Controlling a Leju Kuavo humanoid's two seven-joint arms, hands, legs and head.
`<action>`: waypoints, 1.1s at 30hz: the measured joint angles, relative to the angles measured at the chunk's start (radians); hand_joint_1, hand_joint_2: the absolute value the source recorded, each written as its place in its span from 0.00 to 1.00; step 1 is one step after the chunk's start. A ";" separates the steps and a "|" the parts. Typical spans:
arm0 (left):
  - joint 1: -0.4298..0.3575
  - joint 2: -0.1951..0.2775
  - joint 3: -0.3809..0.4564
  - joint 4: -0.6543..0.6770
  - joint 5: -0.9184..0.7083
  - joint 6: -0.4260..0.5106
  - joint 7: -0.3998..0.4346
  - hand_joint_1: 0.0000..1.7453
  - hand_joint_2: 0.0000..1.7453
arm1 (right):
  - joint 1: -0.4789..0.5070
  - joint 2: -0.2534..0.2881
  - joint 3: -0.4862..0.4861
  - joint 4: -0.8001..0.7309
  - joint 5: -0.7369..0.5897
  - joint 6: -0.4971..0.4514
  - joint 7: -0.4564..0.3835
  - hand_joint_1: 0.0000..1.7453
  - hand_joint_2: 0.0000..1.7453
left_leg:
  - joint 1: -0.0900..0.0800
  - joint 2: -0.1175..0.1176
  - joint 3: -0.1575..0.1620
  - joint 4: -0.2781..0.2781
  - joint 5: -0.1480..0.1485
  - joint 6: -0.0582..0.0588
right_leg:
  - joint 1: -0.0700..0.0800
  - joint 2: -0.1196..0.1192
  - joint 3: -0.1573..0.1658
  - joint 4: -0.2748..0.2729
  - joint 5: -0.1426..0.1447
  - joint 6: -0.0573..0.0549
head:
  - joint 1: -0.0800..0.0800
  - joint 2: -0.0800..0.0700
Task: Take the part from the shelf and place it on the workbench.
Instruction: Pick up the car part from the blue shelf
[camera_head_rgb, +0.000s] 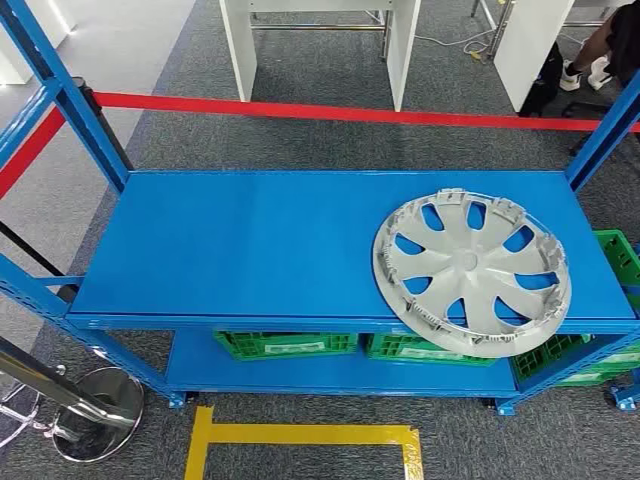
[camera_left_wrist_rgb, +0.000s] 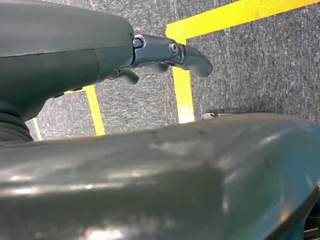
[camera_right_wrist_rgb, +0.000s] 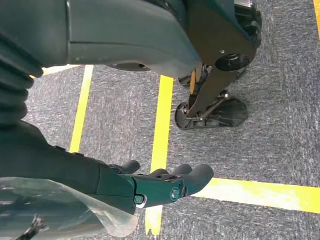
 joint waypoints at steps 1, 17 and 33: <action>0.000 0.000 0.000 0.000 0.000 0.000 0.000 0.00 0.00 | 0.000 0.000 0.000 0.000 0.000 0.000 0.000 0.00 0.33 | 0.000 0.000 0.000 0.000 0.000 0.000 | 0.000 0.000 0.000 0.000 0.000 0.000 | 0.000 0.000; -0.008 -0.005 -0.037 0.001 0.067 0.001 -0.010 0.00 1.00 | -0.015 0.000 0.112 0.018 -0.101 -0.013 -0.007 0.00 1.00 | 0.000 0.000 0.000 0.000 0.000 0.000 | 0.000 0.000 0.000 0.000 0.000 0.000 | 0.000 0.000; -0.040 -0.014 -0.208 0.054 0.315 0.006 -0.074 0.00 0.00 | -0.063 0.000 0.464 0.087 -0.489 -0.066 -0.062 0.00 0.00 | 0.000 0.000 0.000 0.000 0.000 0.000 | 0.000 0.000 0.000 0.000 0.000 0.000 | 0.000 0.000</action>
